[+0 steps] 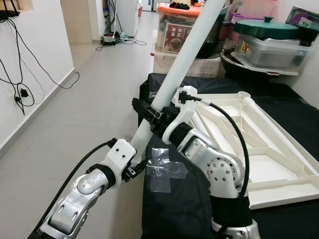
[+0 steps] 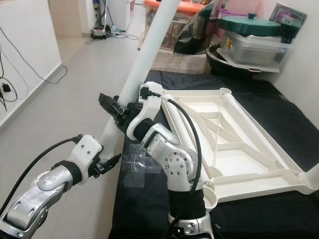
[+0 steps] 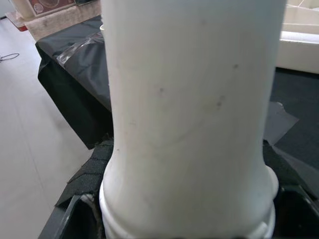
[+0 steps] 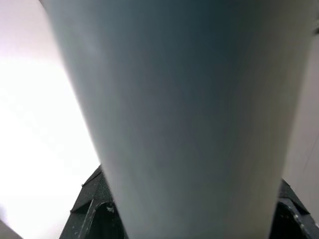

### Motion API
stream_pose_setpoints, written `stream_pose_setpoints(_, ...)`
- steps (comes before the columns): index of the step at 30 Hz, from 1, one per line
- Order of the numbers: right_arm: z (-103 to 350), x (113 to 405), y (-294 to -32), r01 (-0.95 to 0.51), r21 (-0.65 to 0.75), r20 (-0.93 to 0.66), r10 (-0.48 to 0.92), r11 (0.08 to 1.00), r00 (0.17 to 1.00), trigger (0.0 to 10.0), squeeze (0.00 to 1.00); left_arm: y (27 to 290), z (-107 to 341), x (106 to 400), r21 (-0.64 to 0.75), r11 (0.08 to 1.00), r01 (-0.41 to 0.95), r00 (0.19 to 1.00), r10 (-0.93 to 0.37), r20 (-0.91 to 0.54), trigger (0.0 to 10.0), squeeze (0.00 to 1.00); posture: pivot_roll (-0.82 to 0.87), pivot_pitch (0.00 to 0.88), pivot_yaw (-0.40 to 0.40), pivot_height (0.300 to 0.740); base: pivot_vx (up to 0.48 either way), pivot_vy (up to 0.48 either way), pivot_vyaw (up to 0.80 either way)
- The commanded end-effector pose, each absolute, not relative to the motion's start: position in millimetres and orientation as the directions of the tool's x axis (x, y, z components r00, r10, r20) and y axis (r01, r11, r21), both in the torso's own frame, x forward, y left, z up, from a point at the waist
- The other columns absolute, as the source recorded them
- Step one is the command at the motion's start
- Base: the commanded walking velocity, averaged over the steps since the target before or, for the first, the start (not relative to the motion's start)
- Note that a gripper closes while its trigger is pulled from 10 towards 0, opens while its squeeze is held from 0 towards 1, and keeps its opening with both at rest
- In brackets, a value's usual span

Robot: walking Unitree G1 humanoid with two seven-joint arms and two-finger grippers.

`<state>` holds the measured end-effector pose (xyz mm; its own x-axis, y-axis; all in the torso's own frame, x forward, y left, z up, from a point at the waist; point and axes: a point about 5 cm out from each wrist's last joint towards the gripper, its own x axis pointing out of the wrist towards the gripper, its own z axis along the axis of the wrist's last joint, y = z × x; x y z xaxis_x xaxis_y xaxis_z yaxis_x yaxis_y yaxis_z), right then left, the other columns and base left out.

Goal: Building children table

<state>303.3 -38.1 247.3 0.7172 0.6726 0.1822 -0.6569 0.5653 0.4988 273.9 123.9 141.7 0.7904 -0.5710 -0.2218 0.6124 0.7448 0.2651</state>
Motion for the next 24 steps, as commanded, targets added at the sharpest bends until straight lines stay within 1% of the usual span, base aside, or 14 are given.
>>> stream_pose_setpoints(1,242.8,301.9,-29.8,-0.654,0.511,0.180,0.675,0.558,0.716,4.4,0.00,113.1,139.7,265.9,0.280,0.686,0.671,0.741,-0.625,-0.244,0.0,0.00,0.09,0.000,-0.099,0.740,0.000,0.000,0.00)
stream_pose_setpoints(4,243.5,302.0,-29.8,-0.657,0.505,0.187,0.672,0.560,0.716,4.4,0.00,112.9,138.7,265.4,0.279,0.686,0.672,0.740,-0.627,-0.243,0.0,0.00,0.09,0.000,-0.099,0.740,0.000,0.000,0.00)
stream_pose_setpoints(5,243.6,300.9,-29.6,-0.661,0.501,0.193,0.673,0.558,0.714,0.0,0.00,112.4,138.8,264.7,0.277,0.681,0.678,0.735,-0.632,-0.244,0.0,0.00,0.09,0.000,-0.099,0.740,0.000,0.000,0.00)
stream_pose_setpoints(13,241.6,297.4,-29.2,-0.672,0.489,0.210,0.672,0.557,0.710,0.0,0.00,112.6,137.7,262.9,0.279,0.666,0.692,0.722,-0.642,-0.258,0.0,0.00,0.10,0.000,-0.095,0.740,0.000,0.000,0.00)
stream_pose_setpoints(14,241.6,296.6,-29.0,-0.676,0.487,0.217,0.673,0.553,0.707,0.0,0.00,115.3,137.2,263.5,0.283,0.669,0.687,0.727,-0.633,-0.267,10.0,0.00,0.09,0.000,-0.093,0.740,0.000,0.000,0.00)
stream_pose_setpoints(16,241.8,296.3,-28.9,-0.678,0.486,0.220,0.674,0.551,0.705,0.0,0.00,116.8,137.2,264.0,0.285,0.673,0.683,0.731,-0.627,-0.271,10.0,0.00,0.09,0.000,-0.093,0.740,0.000,0.000,0.00)
stream_pose_setpoints(17,241.8,296.0,-29.2,-0.680,0.485,0.223,0.674,0.550,0.704,0.0,0.00,118.5,139.6,264.9,0.289,0.673,0.681,0.732,-0.632,-0.254,10.0,0.44,0.10,0.000,-0.094,0.740,0.000,0.000,0.00)
stream_pose_setpoints(18,241.8,296.0,-29.2,-0.680,0.485,0.223,0.674,0.550,0.704,0.0,0.00,118.5,139.6,264.9,0.289,0.673,0.681,0.732,-0.632,-0.254,10.0,0.44,0.10,0.000,-0.094,0.740,0.000,0.000,0.00)
stream_pose_setpoints(19,241.7,295.9,-29.7,-0.682,0.483,0.224,0.675,0.550,0.703,0.0,0.00,121.3,142.4,266.7,0.286,0.684,0.671,0.741,-0.629,-0.235,10.0,1.00,0.10,0.000,-0.095,0.740,0.000,0.000,0.00)
stream_pose_setpoints(23,241.7,296.4,-31.4,-0.683,0.480,0.225,0.675,0.551,0.703,0.0,0.00,125.6,146.3,269.2,0.275,0.700,0.659,0.752,-0.624,-0.211,10.0,1.00,0.10,0.000,-0.096,0.740,0.000,0.000,0.00)
stream_pose_setpoints(24,242.1,298.2,-35.4,-0.681,0.474,0.226,0.670,0.559,0.707,0.0,0.00,132.4,152.5,272.8,0.260,0.738,0.622,0.782,-0.597,-0.176,10.0,1.00,0.10,0.000,-0.097,0.740,0.000,0.000,0.00)
